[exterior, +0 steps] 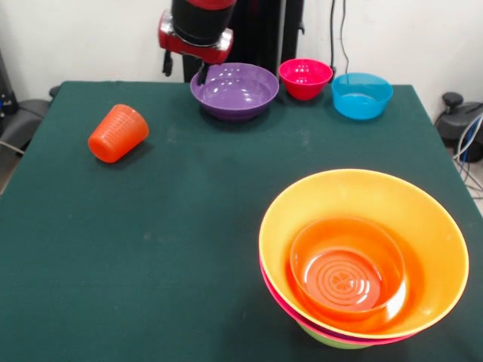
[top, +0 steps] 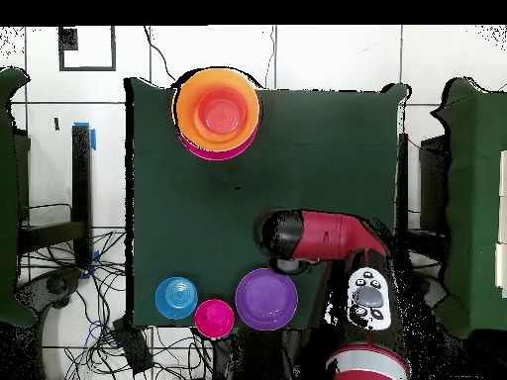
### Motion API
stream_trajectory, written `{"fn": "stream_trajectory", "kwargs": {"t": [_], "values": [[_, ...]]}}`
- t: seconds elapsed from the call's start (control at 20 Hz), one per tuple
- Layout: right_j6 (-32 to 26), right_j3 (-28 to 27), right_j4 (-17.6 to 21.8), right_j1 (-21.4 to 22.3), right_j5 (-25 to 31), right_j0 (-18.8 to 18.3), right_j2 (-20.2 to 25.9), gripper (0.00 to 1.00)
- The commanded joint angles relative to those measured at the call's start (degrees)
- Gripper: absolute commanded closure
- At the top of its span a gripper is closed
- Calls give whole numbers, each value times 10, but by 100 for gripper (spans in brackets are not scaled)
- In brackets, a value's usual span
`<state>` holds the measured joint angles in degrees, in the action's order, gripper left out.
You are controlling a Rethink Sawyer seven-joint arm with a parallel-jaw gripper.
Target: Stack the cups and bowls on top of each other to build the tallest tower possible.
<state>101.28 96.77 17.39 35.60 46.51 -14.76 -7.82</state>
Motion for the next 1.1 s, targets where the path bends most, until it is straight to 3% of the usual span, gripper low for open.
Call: {"fn": "stream_trajectory", "kwargs": {"t": [0.05,0.7,1.1], "values": [[112,59,-45,-10,-58,33,57,0],[150,48,-90,-32,-81,91,26,0],[175,29,-94,-67,-106,117,13,0]]}}
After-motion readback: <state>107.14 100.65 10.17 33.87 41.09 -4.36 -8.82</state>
